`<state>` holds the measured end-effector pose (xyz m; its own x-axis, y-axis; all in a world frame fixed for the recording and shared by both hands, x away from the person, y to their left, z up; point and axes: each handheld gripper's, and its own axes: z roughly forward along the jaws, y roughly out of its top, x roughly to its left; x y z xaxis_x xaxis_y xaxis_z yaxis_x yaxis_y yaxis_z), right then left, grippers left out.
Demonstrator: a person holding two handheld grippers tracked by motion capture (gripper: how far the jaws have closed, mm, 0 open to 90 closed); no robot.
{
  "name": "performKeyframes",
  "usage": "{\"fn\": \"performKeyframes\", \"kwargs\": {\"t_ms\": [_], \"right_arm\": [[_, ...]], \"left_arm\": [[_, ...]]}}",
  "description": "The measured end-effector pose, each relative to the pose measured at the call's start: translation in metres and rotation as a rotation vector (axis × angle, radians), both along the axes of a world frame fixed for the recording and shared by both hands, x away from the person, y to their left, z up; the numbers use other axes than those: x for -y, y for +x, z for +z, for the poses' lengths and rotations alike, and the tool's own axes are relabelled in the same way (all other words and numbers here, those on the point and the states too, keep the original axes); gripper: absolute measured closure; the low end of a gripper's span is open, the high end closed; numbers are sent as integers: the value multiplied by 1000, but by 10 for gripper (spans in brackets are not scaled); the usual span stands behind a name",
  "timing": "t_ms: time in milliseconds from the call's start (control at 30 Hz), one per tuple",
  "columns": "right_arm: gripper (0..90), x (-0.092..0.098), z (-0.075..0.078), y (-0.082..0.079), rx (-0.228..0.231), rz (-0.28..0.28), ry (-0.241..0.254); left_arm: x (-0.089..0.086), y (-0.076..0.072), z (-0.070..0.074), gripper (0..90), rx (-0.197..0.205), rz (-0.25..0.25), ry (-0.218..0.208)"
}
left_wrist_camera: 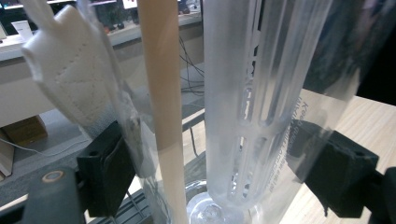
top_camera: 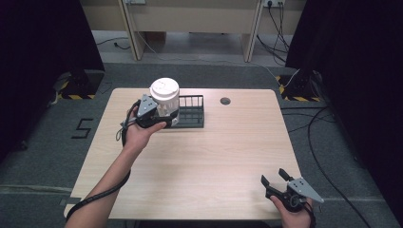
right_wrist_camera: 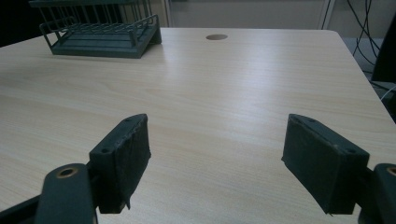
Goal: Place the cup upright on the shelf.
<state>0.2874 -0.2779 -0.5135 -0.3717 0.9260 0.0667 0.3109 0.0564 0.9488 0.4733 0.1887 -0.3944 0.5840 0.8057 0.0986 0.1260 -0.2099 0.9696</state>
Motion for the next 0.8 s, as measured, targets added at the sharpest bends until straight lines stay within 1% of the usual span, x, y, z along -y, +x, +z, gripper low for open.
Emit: {"fn": "performKeyframes", "kwargs": {"t_ms": [200, 233, 267, 300, 333, 433, 467, 533, 733, 800], "right_arm": [[235, 0, 0, 0, 0, 1, 1], [235, 0, 0, 0, 0, 1, 1], [235, 0, 0, 0, -1, 1, 1], [235, 0, 0, 0, -2, 2, 0], [235, 0, 0, 0, -2, 2, -1], [235, 0, 0, 0, -2, 2, 0], [235, 0, 0, 0, -2, 4, 0], [235, 0, 0, 0, -3, 4, 0], [235, 0, 0, 0, -3, 4, 0], [235, 0, 0, 0, -3, 4, -1]], "left_arm": [[0, 7, 1, 179, -3, 16, -1], [0, 11, 2, 179, -2, 23, 2], [-1, 13, 2, 179, 4, 44, 9], [0, 14, 3, 179, 3, 33, 6], [0, 16, 3, 179, -4, 34, 1], [0, 19, 3, 178, -4, 39, -7], [1, 22, 3, 179, -7, 43, -10], [1, 24, 4, 179, -8, 45, -9], [6, 38, 5, 179, -14, 61, -3], [6, 41, 5, 178, -15, 66, -2]]}}
